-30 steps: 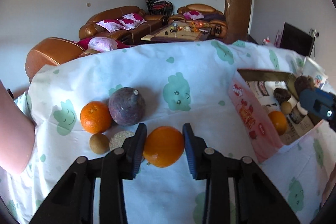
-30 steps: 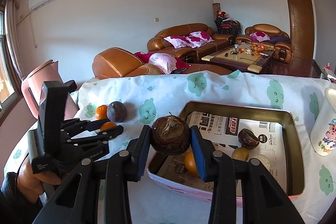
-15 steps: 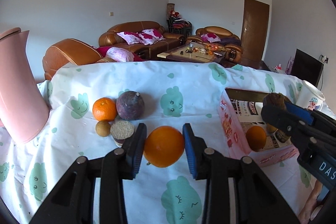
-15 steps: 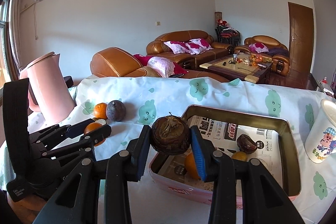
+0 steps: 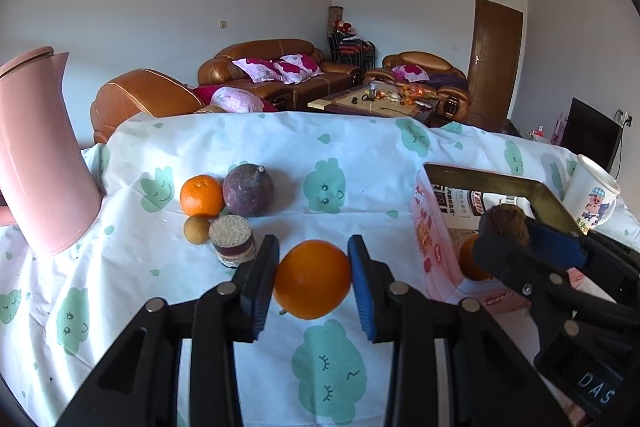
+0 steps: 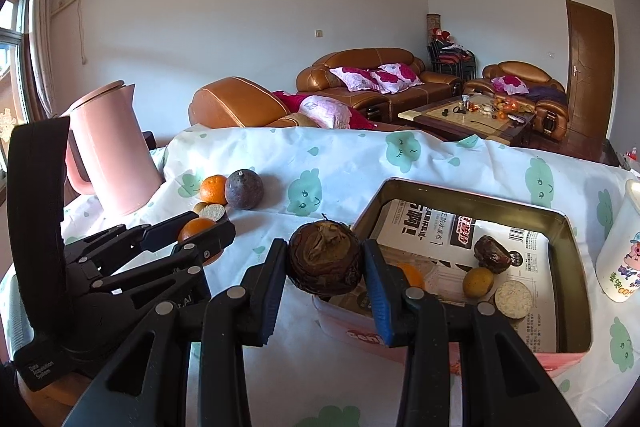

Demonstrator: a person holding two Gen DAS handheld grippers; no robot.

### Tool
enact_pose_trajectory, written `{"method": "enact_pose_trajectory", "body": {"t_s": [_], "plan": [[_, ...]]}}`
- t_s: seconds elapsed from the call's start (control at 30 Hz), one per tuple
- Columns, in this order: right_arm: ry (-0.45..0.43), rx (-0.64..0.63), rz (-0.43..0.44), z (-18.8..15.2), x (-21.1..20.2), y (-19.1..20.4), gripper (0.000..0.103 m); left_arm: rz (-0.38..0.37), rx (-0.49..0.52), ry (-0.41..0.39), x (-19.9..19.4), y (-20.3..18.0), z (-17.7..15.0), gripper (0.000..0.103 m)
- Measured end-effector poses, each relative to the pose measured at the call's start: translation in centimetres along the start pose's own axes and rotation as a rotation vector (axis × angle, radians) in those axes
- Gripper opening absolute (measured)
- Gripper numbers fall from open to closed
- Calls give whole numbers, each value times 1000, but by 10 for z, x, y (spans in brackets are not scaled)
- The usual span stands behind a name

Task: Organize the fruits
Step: 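Lower the brown fruit into the tin tray with the right gripper while the left places the orange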

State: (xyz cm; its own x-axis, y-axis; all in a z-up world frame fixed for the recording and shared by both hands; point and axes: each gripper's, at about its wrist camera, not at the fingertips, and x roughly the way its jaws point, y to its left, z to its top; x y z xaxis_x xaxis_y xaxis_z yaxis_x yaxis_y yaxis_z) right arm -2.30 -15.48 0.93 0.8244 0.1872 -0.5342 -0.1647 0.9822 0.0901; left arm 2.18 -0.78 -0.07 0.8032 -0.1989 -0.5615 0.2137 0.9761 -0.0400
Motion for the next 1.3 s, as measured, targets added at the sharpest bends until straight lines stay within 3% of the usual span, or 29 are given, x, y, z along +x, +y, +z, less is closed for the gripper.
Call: {"method": "enact_pose_trajectory", "body": {"t_s": [0.3, 0.67, 0.83, 1.1, 1.3], "plan": [[-10, -7, -44, -8, -19, -28, 40, -69, 22, 1, -7, -31, -5, 37], [-86, 90, -271, 2, -41, -102, 40, -186, 72, -33, -1, -87, 11, 37], [-60, 166, -294, 2, -36, -128, 40, -215, 120, -27, 13, -122, 19, 37], [-46, 225, -297, 1, -22, -146, 40, -181, 150, 7, 42, -149, 33, 37], [-17, 221, -295, 4, -5, -151, 40, -138, 136, 70, 67, -149, 29, 37]]}}
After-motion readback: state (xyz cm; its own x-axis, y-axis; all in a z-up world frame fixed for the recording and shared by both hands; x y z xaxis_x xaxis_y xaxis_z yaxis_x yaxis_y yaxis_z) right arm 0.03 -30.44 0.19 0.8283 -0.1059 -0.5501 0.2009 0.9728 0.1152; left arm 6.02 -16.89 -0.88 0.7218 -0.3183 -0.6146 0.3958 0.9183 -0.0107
